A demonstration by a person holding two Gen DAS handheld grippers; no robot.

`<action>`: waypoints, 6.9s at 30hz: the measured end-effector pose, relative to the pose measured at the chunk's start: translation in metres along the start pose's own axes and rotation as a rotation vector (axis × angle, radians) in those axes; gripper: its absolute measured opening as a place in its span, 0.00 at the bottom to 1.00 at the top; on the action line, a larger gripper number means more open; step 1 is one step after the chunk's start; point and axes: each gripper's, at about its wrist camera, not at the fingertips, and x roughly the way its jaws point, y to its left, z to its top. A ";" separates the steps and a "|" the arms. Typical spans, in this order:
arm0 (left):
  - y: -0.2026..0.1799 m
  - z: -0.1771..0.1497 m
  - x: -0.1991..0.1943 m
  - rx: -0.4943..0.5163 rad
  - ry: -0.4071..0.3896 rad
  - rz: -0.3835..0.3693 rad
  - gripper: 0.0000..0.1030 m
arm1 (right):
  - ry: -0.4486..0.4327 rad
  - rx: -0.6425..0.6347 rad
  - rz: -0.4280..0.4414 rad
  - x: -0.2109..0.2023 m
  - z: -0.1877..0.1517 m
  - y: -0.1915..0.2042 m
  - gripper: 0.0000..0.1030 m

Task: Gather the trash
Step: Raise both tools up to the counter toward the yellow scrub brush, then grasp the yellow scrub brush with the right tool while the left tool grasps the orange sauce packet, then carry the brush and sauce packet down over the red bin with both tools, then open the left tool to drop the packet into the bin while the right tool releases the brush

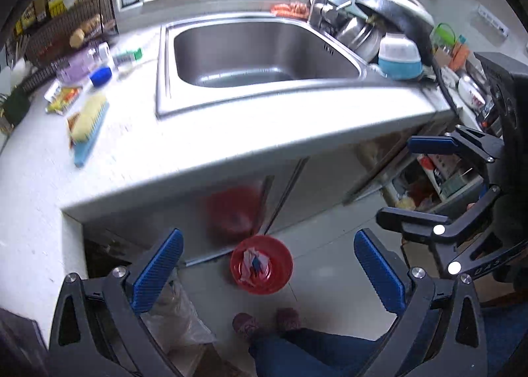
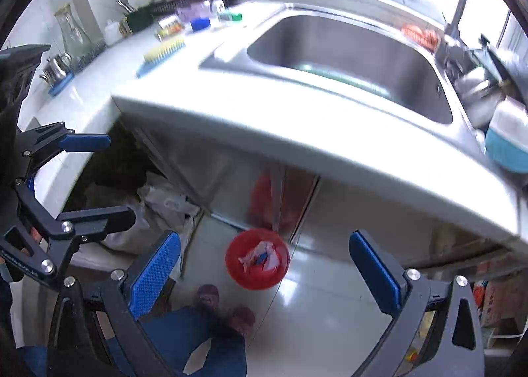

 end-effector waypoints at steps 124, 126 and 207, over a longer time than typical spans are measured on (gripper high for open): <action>0.102 0.120 0.026 -0.112 0.136 0.139 0.05 | -0.045 0.157 0.105 0.010 0.144 0.005 0.27; 0.084 0.111 0.018 -0.100 0.126 0.134 0.05 | -0.053 0.157 0.101 0.001 0.130 0.003 0.27; 0.079 -0.157 0.359 -0.139 0.393 0.072 1.00 | 0.332 0.249 0.088 0.337 -0.140 -0.014 0.28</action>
